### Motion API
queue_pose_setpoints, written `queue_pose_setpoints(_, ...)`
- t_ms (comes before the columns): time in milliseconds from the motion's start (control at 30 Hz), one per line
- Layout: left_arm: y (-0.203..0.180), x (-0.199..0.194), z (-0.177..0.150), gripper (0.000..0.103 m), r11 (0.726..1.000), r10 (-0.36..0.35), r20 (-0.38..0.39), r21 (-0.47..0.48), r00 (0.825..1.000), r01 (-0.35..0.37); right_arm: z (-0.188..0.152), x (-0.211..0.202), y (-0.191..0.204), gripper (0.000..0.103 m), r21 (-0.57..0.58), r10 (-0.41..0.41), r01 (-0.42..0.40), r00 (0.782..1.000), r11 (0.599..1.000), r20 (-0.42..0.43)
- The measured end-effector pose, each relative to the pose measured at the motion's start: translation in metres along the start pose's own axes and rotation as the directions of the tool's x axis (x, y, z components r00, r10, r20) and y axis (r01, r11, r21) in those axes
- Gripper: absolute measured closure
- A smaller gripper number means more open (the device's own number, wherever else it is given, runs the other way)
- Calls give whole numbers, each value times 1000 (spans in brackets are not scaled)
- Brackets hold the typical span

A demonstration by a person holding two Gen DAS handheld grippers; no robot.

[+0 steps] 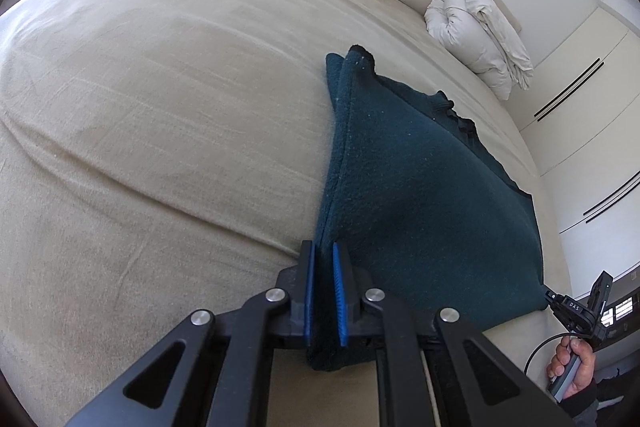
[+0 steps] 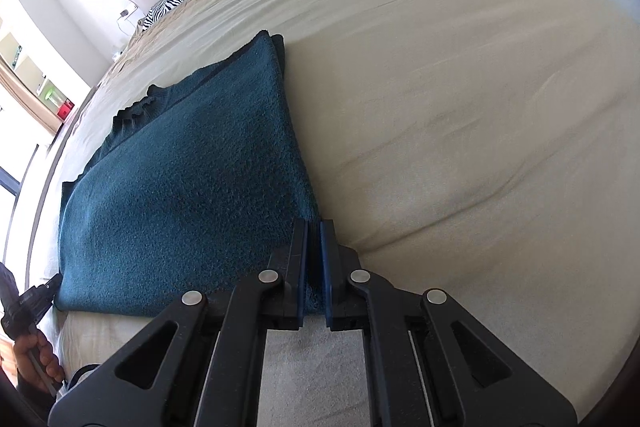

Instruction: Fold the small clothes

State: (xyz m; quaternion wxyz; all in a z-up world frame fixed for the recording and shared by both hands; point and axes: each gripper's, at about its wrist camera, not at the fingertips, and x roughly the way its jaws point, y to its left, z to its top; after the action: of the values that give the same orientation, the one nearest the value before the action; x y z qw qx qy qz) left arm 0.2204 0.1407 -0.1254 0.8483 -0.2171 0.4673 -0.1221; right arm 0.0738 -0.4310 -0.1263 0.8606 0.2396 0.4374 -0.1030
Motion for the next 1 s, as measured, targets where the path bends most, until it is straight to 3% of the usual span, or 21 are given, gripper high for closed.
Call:
queue_pose_setpoints(167, 0, -1, 0, 86, 1000, -9, 2, -8, 1000, 9, 1, -3, -6, 95, 40, 43, -43, 999, 998, 0)
queue_pose_setpoints(267, -1, -10, 2, 71, 1000, -1, 5, -17, 1000, 1, 1, -12, -13, 79, 92, 41, -41, 999, 995, -1)
queue_pose_setpoints(333, -7, -21, 4, 68, 1000, 30, 31, -4, 999, -30, 2, -26, -17, 58, 123, 23, -27, 999, 992, 36)
queue_pose_setpoints(400, -18, -33, 10, 67, 999, 27, 69, 19, 997, -28, 5, -45, -16, 50, 137, 17, -31, 995, 990, 99)
queue_pose_setpoints(533, -58, -41, 33, 48, 993, 16, 144, 115, 990, -33, 24, -65, 8, 50, 98, 100, -115, 983, 988, 152)
queue_pose_setpoints(633, -94, -25, 54, 45, 981, 10, 178, 187, 984, -44, 45, -52, 52, 50, 36, 199, -205, 973, 978, 115)
queue_pose_setpoints(833, -145, 36, 85, 45, 960, 30, 154, 272, 988, -72, 79, 20, 149, 50, 19, 379, -378, 925, 926, -16)
queue_pose_setpoints(1000, -136, 87, 99, 45, 955, 113, 113, 263, 987, -140, 89, 84, 199, 50, 105, 503, -494, 859, 863, -98)
